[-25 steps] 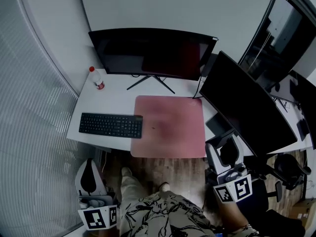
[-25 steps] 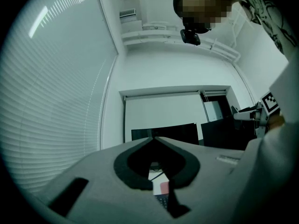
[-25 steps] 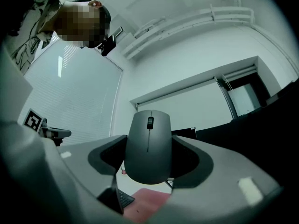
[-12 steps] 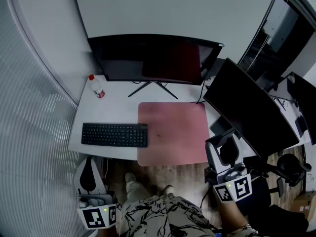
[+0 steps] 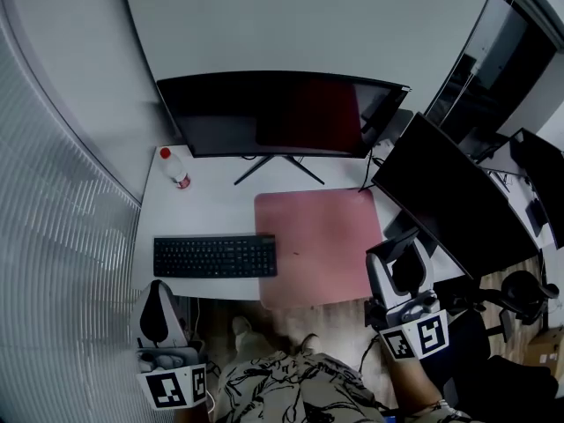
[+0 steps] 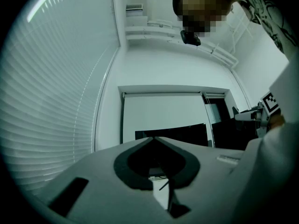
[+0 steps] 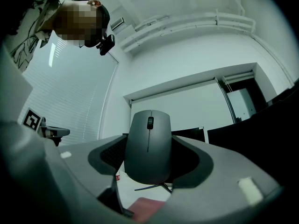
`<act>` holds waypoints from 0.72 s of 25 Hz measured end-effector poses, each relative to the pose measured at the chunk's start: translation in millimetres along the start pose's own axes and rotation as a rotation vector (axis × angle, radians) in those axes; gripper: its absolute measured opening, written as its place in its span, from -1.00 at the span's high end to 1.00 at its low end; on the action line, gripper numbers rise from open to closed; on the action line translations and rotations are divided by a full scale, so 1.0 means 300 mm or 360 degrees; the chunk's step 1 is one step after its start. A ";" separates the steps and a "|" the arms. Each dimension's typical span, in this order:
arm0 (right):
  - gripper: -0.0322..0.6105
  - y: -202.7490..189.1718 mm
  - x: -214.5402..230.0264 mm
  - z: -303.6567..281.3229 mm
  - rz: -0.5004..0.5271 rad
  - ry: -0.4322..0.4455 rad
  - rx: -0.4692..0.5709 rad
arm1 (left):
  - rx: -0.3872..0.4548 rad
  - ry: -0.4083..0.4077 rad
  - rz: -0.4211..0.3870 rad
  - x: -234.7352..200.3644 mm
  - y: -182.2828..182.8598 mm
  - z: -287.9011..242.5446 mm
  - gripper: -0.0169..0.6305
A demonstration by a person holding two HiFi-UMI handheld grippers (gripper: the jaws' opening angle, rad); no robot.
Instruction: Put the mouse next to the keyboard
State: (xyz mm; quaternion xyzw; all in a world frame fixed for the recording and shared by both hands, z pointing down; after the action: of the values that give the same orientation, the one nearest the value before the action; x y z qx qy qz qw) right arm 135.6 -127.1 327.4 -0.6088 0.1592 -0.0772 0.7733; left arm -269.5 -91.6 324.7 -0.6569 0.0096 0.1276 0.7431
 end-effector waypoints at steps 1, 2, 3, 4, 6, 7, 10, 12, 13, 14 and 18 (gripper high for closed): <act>-0.05 -0.004 -0.009 -0.011 0.0000 -0.0005 -0.0004 | 0.0000 -0.0007 0.0005 -0.015 -0.003 -0.012 0.94; -0.05 -0.009 -0.018 -0.022 0.0001 -0.0010 -0.0009 | 0.0000 -0.0014 0.0009 -0.030 -0.007 -0.023 0.94; -0.05 -0.012 -0.027 -0.033 0.0004 -0.0014 -0.0014 | -0.0001 -0.0019 0.0014 -0.044 -0.010 -0.035 0.94; -0.05 -0.014 -0.036 -0.045 0.0007 -0.0018 -0.0017 | -0.0004 -0.0025 0.0018 -0.058 -0.013 -0.045 0.94; -0.05 -0.013 -0.052 -0.067 0.0013 -0.0028 -0.0022 | -0.0010 -0.0035 0.0027 -0.084 -0.012 -0.063 0.94; -0.05 -0.011 -0.060 -0.079 0.0015 -0.0035 -0.0025 | -0.0013 -0.0040 0.0032 -0.097 -0.011 -0.072 0.94; -0.05 -0.008 -0.090 -0.112 0.0019 -0.0054 -0.0029 | -0.0019 -0.0058 0.0041 -0.142 -0.005 -0.101 0.94; -0.05 -0.007 -0.111 -0.133 0.0025 -0.0069 -0.0033 | -0.0019 -0.0077 0.0046 -0.171 0.000 -0.124 0.94; -0.05 -0.007 -0.122 -0.143 0.0029 -0.0080 -0.0038 | -0.0019 -0.0089 0.0049 -0.186 0.001 -0.136 0.94; -0.05 -0.008 -0.133 -0.152 0.0032 -0.0092 -0.0042 | -0.0021 -0.0104 0.0051 -0.202 0.002 -0.150 0.94; -0.05 -0.002 -0.187 -0.181 0.0048 -0.0151 -0.0047 | -0.0030 -0.0166 0.0062 -0.272 0.007 -0.197 0.94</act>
State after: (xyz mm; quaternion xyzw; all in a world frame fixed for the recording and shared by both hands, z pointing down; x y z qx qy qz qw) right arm 64.6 -159.5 325.1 -0.6205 0.1326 -0.0343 0.7721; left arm -339.9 -163.7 329.4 -0.6560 -0.0175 0.1763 0.7336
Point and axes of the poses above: the fingertips, and each gripper's own axes: z backward along the fingers, x to its right, y out of its top, the point moved 10 cm from there along z, backward along the fingers, and after that the axes turned 14 degrees about z, right-handed, at the moved point
